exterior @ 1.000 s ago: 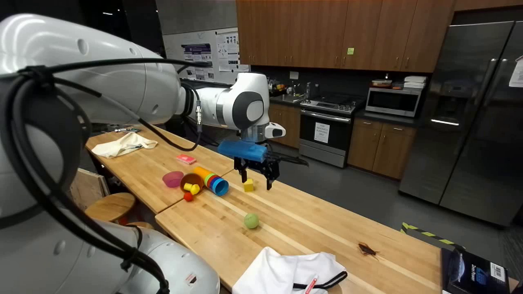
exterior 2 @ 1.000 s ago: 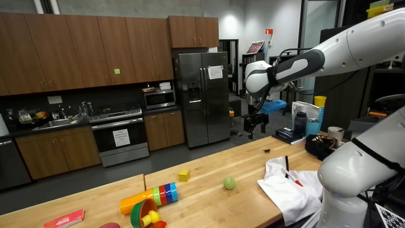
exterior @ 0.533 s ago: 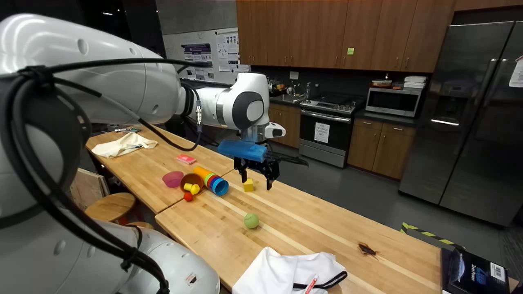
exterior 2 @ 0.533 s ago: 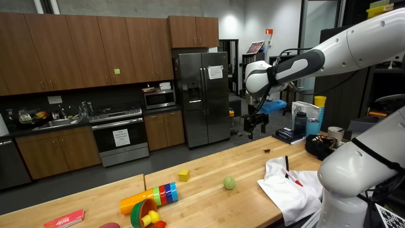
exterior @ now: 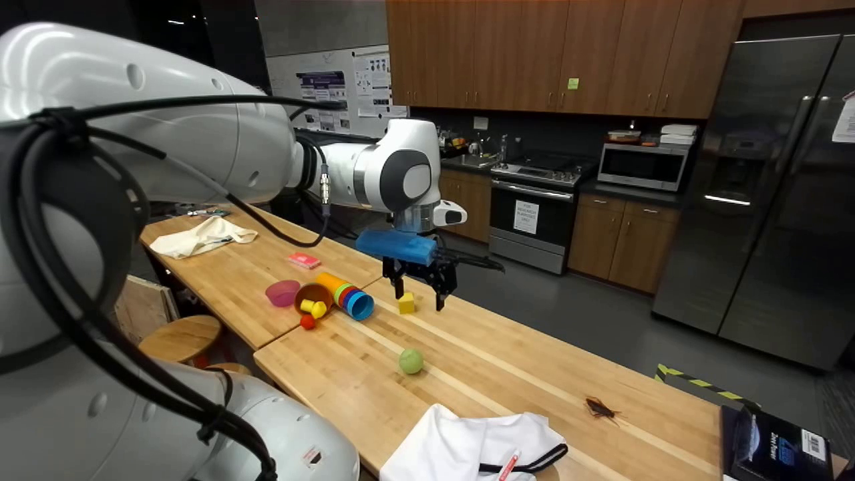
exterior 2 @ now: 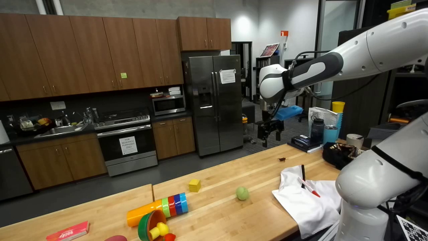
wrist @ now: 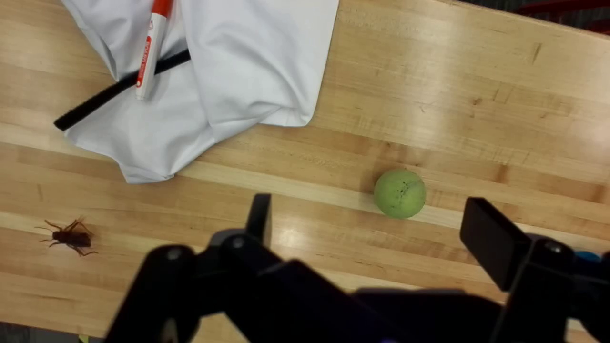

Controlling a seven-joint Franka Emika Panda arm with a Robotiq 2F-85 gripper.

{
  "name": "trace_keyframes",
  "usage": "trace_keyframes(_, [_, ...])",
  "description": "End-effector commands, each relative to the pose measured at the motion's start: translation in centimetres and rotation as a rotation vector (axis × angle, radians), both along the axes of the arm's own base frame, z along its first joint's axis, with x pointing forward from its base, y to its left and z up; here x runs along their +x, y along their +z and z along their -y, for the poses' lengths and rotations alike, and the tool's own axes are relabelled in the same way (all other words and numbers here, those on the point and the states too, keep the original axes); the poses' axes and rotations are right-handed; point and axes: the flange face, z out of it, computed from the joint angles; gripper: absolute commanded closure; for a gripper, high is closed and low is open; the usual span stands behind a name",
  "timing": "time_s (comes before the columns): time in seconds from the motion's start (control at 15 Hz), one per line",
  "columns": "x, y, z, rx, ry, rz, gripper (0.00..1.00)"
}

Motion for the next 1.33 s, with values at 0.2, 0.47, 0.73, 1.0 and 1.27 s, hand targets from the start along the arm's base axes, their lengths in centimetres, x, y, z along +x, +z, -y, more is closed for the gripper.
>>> trace_keyframes(0.2, [0.01,0.05,-0.01,0.000,0.000,-0.001,0.00])
trace_keyframes(0.47, [0.01,0.05,-0.01,0.000,0.000,-0.001,0.00])
trace_keyframes(0.73, [0.02,0.21,-0.13,-0.011,0.004,0.010,0.00])
trace_keyframes(1.0, [0.24,0.37,-0.11,-0.040,-0.005,0.036,0.00])
trace_keyframes(1.27, [0.33,0.34,-0.28,-0.051,-0.035,0.045,0.00])
